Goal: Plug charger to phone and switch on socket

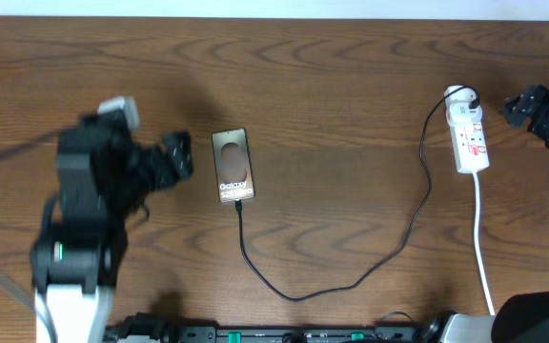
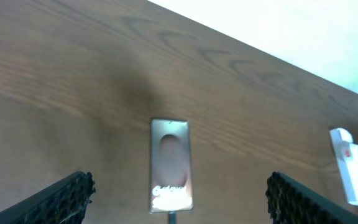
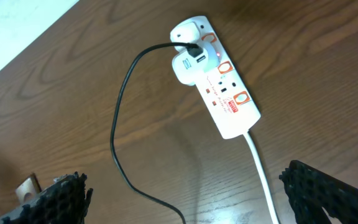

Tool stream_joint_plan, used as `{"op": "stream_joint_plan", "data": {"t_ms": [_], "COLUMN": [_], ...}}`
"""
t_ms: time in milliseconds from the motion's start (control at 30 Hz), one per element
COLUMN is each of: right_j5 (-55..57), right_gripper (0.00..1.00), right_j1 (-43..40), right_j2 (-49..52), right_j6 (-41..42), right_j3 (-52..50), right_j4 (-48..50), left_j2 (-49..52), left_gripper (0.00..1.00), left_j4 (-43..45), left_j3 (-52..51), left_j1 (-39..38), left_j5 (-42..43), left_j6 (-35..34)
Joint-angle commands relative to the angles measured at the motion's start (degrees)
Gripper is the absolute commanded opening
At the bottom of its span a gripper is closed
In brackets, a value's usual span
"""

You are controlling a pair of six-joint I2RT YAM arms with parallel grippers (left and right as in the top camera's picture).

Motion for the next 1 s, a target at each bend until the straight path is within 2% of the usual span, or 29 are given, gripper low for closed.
{"op": "stream_joint_plan", "data": {"t_ms": [0, 133, 233, 467, 700, 867, 967], "right_j5": [-0.66, -0.66, -0.66, -0.66, -0.66, -0.66, -0.66], "right_gripper": [0.99, 0.99, 0.99, 0.99, 0.99, 0.99, 0.99], "right_j1": [0.28, 0.28, 0.28, 0.28, 0.28, 0.28, 0.28], "right_j2": [-0.2, -0.2, -0.2, -0.2, -0.2, -0.2, -0.22], "right_j6": [0.39, 0.39, 0.39, 0.39, 0.39, 0.39, 0.39], "right_j3": [0.79, 0.79, 0.79, 0.79, 0.79, 0.76, 0.79], "right_j4": [-0.15, -0.15, -0.15, -0.15, -0.15, -0.15, -0.15], "left_j2": [-12.98, -28.39, -35.69, -44.92, -51.08, -51.08, -51.08], "left_gripper": [0.91, 0.91, 0.91, 0.91, 0.91, 0.91, 0.91], "left_j4": [6.6, 20.33, 31.36, 57.48, 41.83, 31.85, 30.88], "left_j3": [-10.64, -24.59, -33.99, -55.82, -55.82, -55.82, -55.82], "left_j1": [0.22, 0.24, 0.24, 0.31, 1.05, 1.05, 1.05], "left_j5": [-5.62, -7.85, -9.09, -9.14, -10.16, -12.46, -12.44], "left_j6": [1.07, 1.09, 1.11, 4.37, 5.64, 6.23, 12.13]}}
